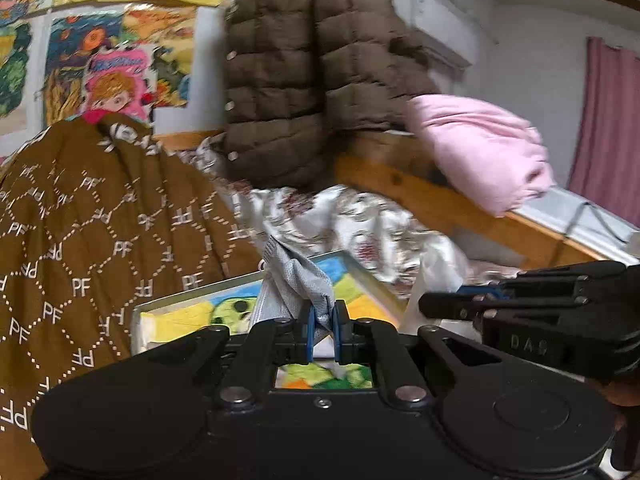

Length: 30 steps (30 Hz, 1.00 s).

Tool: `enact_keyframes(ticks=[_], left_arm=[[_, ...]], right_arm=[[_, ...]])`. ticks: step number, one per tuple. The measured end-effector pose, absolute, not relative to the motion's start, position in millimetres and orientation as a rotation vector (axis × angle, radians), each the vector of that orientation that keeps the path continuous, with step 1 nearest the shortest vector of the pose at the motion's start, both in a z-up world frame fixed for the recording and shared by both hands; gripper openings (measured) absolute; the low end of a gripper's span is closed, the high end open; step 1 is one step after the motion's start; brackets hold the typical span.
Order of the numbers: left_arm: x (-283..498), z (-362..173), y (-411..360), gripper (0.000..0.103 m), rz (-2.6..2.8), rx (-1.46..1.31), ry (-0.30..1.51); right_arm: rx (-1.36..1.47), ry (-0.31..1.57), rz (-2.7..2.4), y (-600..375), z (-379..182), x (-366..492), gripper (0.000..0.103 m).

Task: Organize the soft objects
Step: 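Carry the grey cloth and white sock over the metal tray with both tools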

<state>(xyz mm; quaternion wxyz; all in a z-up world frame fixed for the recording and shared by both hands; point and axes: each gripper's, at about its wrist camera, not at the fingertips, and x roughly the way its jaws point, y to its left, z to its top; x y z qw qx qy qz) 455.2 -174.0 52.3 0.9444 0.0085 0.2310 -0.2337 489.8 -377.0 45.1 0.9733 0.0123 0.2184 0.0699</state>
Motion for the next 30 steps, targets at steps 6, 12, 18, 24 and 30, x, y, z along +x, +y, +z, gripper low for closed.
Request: enact_keyframes(ticks=[6,12,18,24,30], left_arm=[[489,28,-175,0.009,-0.412,0.035,0.485],[508,-2,-184,0.009,-0.398,0.080,0.520],[508,-22,-195,0.009,-0.444,0.149,0.543],[507,-34,-213,0.009,-0.488,0.169,0.571],[507,-42,-233,0.010,-0.514,0.192,0.605]], right_arm=[[0.097,0.464,0.140,-374,22,543,0.002],[0.137,0.525,0.131,-375,-4,586,0.002],[0.184,0.587,0.122,-389,-35,586,0.002],[0.198,0.618,0.109,-405,-48,573,0.002],[0.204,0.674,0.077,-421,-60,571,0.003]])
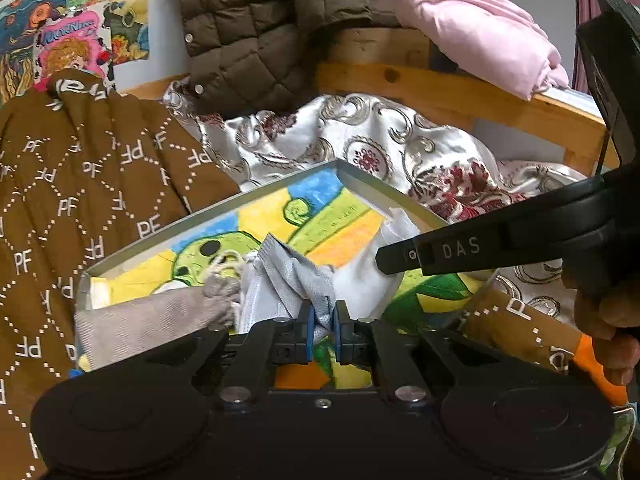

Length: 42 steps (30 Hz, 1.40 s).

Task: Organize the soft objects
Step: 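Carry the grey cloth and white sock over the metal tray with both tools, then open both tools to drop the grey cloth and white sock into the tray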

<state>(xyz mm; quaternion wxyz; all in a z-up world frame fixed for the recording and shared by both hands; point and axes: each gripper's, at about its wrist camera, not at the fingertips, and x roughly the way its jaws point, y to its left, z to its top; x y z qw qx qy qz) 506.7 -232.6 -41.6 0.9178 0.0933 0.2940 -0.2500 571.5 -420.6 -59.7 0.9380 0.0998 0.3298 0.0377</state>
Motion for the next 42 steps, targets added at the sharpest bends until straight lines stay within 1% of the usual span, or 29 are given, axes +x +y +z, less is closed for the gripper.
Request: enact_keyframes(ticks=[7,9,11,13,16,18,19,23,25,27,28,30,31,34,36,40,41,42], left_arm=[[507,-45,-243,0.016,-0.503,0.203,0.644],[507,-44,-243,0.020,-0.496,0.190,0.652],[507,-44,-242,0.021,-0.489,0.174,0.664],[507,-42,-241,0.026,-0.484,0.168,0.669],[504,-38,-240,0.028,-0.481,0.169,0.667],[503,-35,-238,0.032,-0.477,0.162,0.666],[502,-33,-237,0.033,-0.475,0.155,0.665],[496,-23,-232,0.046,-0.477,0.130,0.651],[492,-18,-231,0.047,-0.477,0.129,0.640],[488,-12,-228,0.049,-0.474,0.122,0.630],[485,-9,-226,0.050,-0.468,0.111,0.624],[481,-3,-220,0.056,-0.458,0.072,0.619],[479,1,-217,0.057,-0.453,0.048,0.619],[473,14,-207,0.063,-0.442,-0.014,0.617],[467,23,-202,0.069,-0.431,-0.033,0.598],[454,39,-191,0.074,-0.407,-0.056,0.560],[450,43,-187,0.076,-0.399,-0.066,0.546],[445,47,-183,0.079,-0.394,-0.083,0.535]], right_arm=[[0.193,0.706,0.069,-432,-63,562,0.009],[0.185,0.707,0.069,-433,-60,558,0.013],[0.176,0.704,0.067,-435,-54,553,0.016],[0.171,0.700,0.065,-436,-48,548,0.020],[0.174,0.679,0.064,-442,-37,540,0.028],[0.173,0.661,0.063,-445,-29,534,0.034],[0.171,0.651,0.062,-446,-24,530,0.035],[0.174,0.618,0.062,-449,-7,517,0.040],[0.174,0.599,0.061,-451,2,509,0.042],[0.175,0.580,0.060,-451,11,502,0.048],[0.177,0.568,0.064,-453,16,496,0.049],[0.178,0.547,0.071,-454,27,488,0.053],[0.178,0.538,0.072,-453,33,484,0.054],[0.172,0.511,0.074,-453,50,470,0.057],[0.169,0.495,0.074,-453,60,461,0.062],[0.160,0.461,0.080,-449,83,438,0.068],[0.158,0.455,0.083,-448,87,433,0.070],[0.159,0.451,0.088,-447,92,426,0.077]])
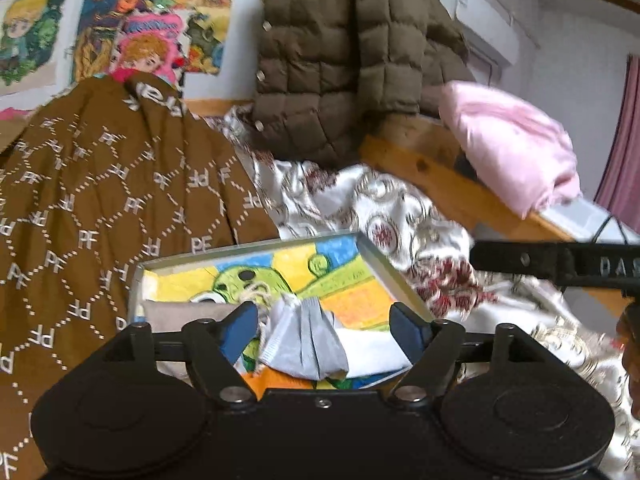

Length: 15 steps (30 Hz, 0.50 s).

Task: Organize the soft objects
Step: 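Open both tools to drop the grey cloth and white sock into the tray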

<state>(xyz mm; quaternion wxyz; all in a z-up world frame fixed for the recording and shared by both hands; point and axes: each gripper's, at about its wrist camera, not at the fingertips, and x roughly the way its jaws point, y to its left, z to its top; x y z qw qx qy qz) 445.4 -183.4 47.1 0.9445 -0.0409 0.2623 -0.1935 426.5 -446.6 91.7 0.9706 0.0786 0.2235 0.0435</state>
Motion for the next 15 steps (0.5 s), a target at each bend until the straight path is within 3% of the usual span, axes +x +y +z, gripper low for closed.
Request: enact_keyframes(ticks=[2,10,15], left_arm=[[437,54,-174,0.084,-0.391,-0.130,0.508],[395,79,-154,0.090,-0.371,-0.186,0.399],[370,86,-142,0.094,-0.345,-0.192,0.371]], right_arm=[[0.177,0.433,0.093,-444,100,411,0.085],[0.137,0.360,0.109,-414,120,347,0.089],[0.132,0.314,0.100,-400,131,306,0.100]])
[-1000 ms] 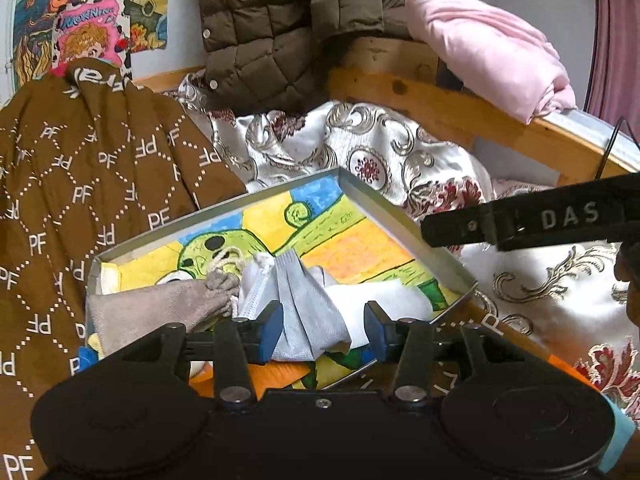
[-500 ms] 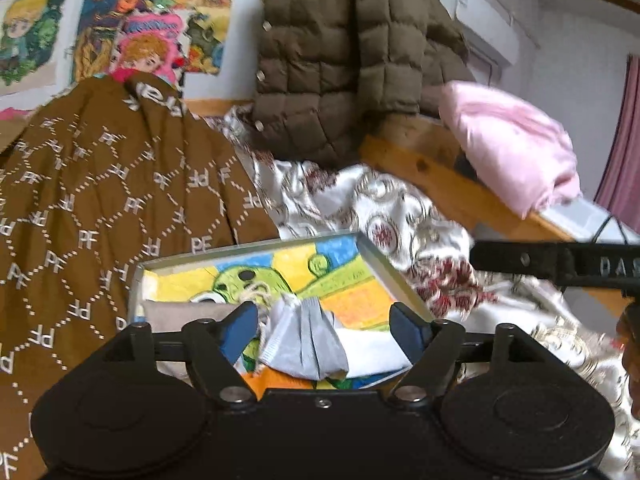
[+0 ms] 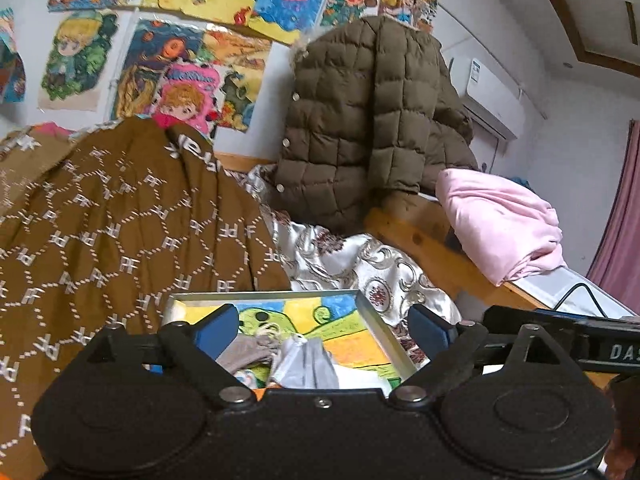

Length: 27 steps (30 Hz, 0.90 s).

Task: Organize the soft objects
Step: 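Open both tools to drop the grey cloth and white sock into the tray, then move both tools back over the pile of soft items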

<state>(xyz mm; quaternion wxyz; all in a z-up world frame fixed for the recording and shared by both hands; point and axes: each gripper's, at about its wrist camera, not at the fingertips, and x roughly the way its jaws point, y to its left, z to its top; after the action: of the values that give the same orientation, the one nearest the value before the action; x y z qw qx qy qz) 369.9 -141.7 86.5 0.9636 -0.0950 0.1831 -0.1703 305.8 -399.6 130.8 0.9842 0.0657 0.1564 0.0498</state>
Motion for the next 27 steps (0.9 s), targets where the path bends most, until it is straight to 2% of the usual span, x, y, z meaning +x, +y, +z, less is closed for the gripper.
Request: enact_keyframes(ticks=[5,14,27], left_arm=[[346,88,-125,0.098,-0.311,-0.195,0.347],[310,77,-94,0.099,-0.296,-0.153,0.355],[273,49,-77,0.102,-0.311,-0.167,0.462]], right_arm=[[0.099,0.282,0.104,-390,135,272,0.102],[0.039,0.309,0.141,-374,122,223,0.102],[-0.007,0.490,0.216,-344,83,173,0.102]])
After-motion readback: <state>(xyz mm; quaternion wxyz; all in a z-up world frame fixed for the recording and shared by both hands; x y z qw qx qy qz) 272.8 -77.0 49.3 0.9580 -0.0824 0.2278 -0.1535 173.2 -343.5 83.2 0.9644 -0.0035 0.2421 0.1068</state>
